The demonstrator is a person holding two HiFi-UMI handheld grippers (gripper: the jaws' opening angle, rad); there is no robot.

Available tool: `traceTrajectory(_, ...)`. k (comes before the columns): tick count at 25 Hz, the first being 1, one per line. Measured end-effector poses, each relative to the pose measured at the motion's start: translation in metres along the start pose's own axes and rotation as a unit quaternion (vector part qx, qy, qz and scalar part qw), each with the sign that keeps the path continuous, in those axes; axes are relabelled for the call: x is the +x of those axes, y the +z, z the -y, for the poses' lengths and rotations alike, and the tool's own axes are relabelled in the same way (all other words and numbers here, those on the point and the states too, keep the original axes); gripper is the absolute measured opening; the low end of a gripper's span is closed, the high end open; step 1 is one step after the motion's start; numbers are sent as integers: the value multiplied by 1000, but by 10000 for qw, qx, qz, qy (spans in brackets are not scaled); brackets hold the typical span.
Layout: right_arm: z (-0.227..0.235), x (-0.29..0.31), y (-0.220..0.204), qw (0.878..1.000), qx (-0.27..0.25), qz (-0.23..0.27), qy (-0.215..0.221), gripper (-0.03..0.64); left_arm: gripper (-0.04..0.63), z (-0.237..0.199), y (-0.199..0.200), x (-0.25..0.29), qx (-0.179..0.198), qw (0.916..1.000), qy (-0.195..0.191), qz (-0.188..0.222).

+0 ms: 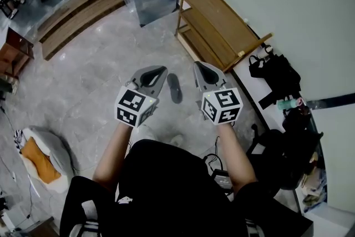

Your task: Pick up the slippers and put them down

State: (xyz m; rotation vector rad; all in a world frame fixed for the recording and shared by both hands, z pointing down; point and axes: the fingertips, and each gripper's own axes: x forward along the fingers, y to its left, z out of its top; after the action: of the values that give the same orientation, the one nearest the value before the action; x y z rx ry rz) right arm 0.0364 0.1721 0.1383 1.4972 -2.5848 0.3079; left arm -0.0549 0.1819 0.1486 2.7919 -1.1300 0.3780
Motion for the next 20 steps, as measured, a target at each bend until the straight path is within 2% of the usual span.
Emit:
traceTrajectory(4, -13, 7, 14, 9999, -67, 78, -48, -2, 8, -17, 11, -12, -72, 9999, 22, 151)
traceTrajectory(13, -53, 29, 48, 9989, -189, 331, -290, -2, 8, -66, 47, -45, 41, 9987, -58, 496)
traceTrajectory(20, -84, 35, 63, 9972, -277, 505, -474, -2, 8, -83, 56, -71, 84, 9972, -201, 717)
